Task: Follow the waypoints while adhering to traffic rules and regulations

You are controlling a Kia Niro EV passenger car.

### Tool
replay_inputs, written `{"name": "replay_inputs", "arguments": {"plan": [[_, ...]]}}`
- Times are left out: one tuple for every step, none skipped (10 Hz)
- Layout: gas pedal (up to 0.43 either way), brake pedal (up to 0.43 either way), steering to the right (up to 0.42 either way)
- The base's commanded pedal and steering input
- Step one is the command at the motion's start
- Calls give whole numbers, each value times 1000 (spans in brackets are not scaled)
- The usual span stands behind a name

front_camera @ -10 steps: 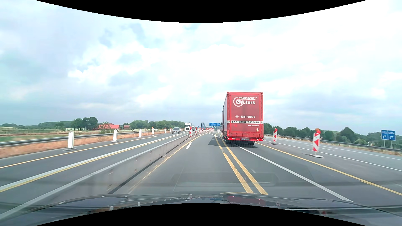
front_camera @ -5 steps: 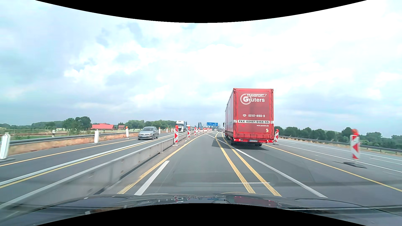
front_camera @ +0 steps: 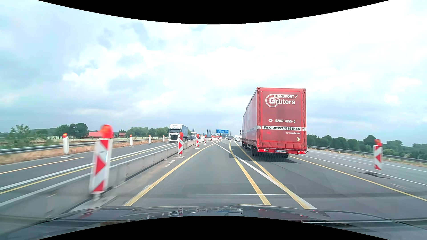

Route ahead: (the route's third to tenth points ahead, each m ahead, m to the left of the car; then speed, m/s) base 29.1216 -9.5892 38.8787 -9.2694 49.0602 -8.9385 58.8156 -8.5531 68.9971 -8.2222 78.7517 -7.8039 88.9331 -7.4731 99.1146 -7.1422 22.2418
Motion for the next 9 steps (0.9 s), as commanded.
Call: {"name": "replay_inputs", "arguments": {"plan": [[260, 0, 12], [260, 0, 12], [248, 0, 12], [248, 0, 12], [240, 0, 12], [220, 0, 12], [189, 0, 12], [189, 0, 12], [177, 0, 12]]}}
